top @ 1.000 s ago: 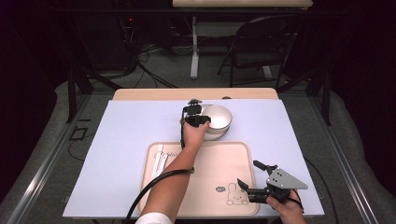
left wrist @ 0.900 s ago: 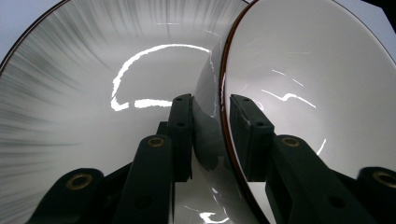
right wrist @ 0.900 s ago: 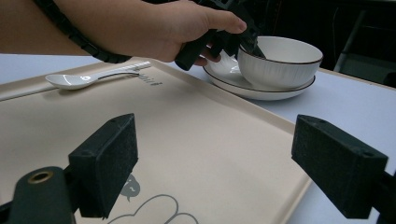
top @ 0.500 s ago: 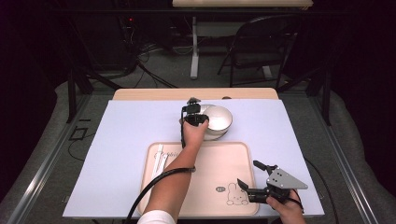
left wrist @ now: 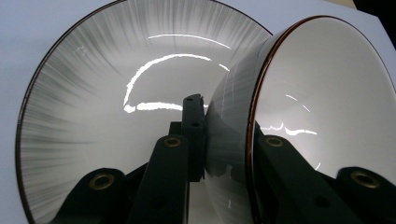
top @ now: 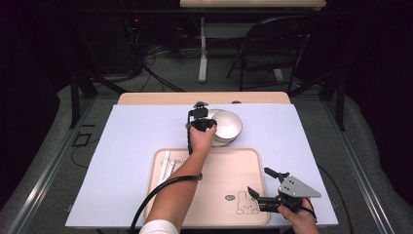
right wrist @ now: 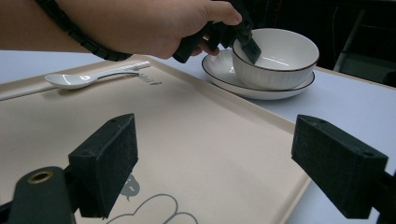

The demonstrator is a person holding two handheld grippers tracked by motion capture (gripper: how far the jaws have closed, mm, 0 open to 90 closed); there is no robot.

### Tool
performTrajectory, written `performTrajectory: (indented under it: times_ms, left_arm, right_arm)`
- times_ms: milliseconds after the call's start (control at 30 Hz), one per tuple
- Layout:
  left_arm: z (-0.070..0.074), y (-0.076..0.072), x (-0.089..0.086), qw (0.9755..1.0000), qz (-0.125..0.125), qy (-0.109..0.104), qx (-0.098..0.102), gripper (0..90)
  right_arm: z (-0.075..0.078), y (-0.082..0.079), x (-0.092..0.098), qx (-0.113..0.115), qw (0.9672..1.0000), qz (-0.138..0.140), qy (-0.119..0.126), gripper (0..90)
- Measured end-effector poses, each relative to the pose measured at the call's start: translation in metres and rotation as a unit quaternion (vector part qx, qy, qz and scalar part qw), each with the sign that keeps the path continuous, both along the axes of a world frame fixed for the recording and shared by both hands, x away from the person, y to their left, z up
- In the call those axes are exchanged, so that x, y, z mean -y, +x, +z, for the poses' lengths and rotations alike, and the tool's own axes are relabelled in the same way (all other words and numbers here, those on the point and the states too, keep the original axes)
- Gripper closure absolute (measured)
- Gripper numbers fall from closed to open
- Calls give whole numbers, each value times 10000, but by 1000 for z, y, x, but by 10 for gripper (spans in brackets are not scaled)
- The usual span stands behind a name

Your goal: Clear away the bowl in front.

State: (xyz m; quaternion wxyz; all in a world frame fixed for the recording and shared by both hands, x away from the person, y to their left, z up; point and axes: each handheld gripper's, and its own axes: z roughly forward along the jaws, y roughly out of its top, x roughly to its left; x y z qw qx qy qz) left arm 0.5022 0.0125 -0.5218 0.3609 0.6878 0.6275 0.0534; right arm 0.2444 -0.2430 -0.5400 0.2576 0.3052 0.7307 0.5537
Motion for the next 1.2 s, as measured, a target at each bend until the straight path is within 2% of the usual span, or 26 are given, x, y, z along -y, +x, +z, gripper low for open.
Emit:
performTrajectory:
  times_ms: [300,400,667,867,1200]
  left_arm:
    - [10,-6,-6,9999,-81,-70,104,801]
    - [18,-12,-10,9996,-170,-103,200,799]
    - [30,-24,-21,9988,-369,-188,269,798]
    - [38,-33,-25,9977,-557,-236,301,797]
    - [46,-59,-29,9944,-944,-332,341,797]
  right_arm:
    - [0,0,0,-3,10000,-6,8,141]
    - [0,0,1,10,10000,-5,-1,141]
    - [0,0,0,6,10000,-10,-9,141]
    - [0,0,1,12,10000,-11,-10,141]
    - [0,0,1,10,10000,-15,-22,141]
